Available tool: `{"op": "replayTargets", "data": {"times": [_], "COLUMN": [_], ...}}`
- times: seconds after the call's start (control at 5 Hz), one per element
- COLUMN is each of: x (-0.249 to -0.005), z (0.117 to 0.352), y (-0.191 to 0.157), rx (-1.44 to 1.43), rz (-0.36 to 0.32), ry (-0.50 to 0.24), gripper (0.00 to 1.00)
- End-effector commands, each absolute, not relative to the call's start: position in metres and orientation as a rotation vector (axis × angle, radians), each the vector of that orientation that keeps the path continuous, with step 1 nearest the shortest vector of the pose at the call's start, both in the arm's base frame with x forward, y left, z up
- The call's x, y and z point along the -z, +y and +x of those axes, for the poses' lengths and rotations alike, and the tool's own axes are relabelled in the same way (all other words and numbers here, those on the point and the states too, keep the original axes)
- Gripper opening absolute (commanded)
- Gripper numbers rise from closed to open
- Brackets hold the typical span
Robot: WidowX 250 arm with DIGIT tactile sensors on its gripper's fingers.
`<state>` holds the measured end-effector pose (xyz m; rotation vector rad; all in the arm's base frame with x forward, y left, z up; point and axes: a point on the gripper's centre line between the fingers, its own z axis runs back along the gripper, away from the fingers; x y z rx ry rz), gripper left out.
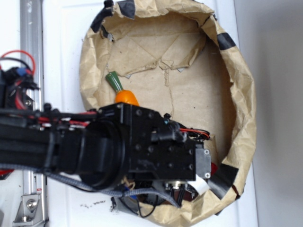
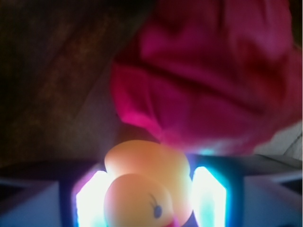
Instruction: Grab the yellow duck.
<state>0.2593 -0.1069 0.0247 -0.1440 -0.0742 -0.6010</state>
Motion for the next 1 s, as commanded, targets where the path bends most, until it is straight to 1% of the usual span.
{"op": "replayTargets", "data": {"times": [0.0, 0.2, 0.4, 0.6, 0.8], "x": [-0.039, -0.070, -0.103, -0.112, -0.146], "z": [0.264, 0.261, 0.248, 0.252, 0.254], "y": [-0.094, -0.043, 0.005, 0.046, 0.038], "rx": [0.499, 0.279, 0.095, 0.066, 0.045], "rz": [-0.112, -0.064, -0.011, 0.009, -0.032], "ry": [-0.125, -0.169, -0.213, -0.217, -0.262], "gripper": [0.00, 0.00, 0.00, 0.00, 0.00]}}
